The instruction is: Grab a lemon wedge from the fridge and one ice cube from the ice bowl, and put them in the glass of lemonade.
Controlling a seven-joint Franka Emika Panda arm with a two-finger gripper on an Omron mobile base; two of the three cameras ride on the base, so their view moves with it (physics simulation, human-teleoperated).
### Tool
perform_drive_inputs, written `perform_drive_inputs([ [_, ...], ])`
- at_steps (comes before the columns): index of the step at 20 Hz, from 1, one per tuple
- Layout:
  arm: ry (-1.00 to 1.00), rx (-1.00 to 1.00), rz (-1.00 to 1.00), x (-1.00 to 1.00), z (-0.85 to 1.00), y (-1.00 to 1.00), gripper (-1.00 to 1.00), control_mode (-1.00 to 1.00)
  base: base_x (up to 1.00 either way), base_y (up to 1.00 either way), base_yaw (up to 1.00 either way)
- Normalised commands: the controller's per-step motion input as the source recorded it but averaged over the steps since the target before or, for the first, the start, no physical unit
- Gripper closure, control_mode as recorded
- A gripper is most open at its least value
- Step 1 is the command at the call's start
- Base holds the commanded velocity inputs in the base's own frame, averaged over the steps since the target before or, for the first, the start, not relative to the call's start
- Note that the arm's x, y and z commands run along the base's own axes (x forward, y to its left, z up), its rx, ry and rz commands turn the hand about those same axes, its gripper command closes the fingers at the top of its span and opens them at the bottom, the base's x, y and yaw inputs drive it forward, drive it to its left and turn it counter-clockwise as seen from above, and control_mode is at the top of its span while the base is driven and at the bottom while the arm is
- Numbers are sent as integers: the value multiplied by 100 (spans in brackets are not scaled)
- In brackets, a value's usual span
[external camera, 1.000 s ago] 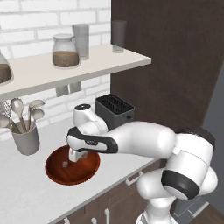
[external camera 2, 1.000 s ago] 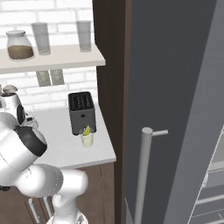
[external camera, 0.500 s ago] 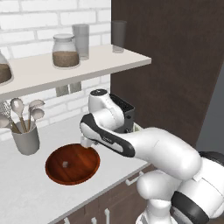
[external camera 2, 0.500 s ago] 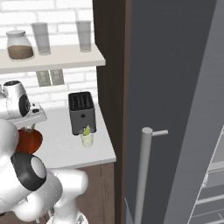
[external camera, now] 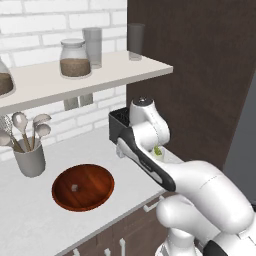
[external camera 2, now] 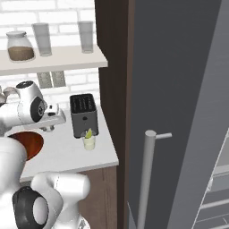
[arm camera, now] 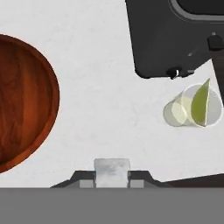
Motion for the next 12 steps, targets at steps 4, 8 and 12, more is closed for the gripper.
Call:
perform_drive_inputs([
  [4,0,0,-34,40,5,-97,100,-100,0,0,0],
  [8,0,4,-25,75,0,-58,100,-100,0,0,0],
  [12,0,6,-3,72,0,-8,100,-100,0,0,0],
])
